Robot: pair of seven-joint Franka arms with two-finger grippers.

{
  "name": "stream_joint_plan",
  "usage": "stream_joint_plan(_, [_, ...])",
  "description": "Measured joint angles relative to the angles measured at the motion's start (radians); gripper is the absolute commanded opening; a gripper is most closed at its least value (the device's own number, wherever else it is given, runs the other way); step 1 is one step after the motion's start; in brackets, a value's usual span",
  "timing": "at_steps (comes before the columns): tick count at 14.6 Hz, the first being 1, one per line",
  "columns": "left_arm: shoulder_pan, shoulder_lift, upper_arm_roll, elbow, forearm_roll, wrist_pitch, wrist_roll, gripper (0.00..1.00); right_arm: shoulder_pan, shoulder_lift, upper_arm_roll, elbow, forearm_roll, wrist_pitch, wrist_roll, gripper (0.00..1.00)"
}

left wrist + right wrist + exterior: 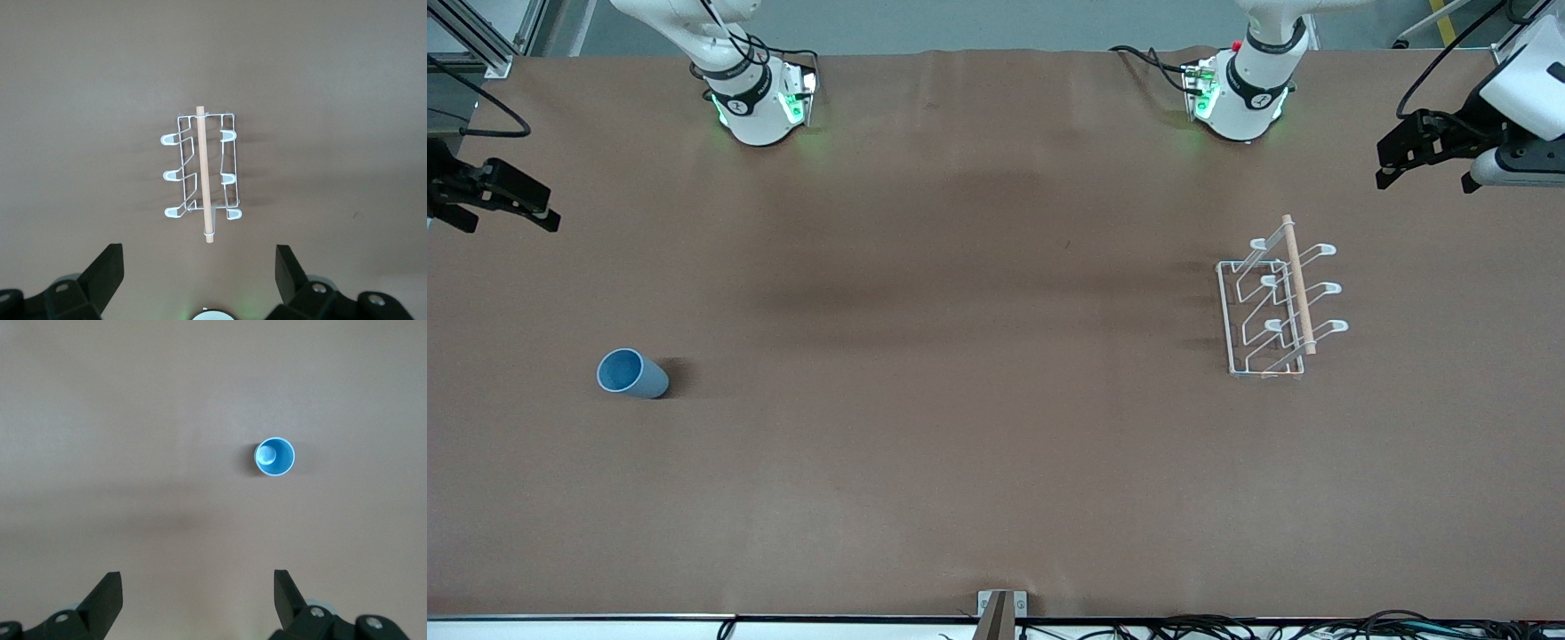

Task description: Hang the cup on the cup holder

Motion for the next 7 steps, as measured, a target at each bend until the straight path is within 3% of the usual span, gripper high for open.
stream_joint_plan(7, [0.001, 0.001, 0.001, 0.005, 0.0, -0.003, 0.0, 1.0, -0.103, 0.151, -0.01, -0.03, 0.0, 0.194, -0.044, 1.0])
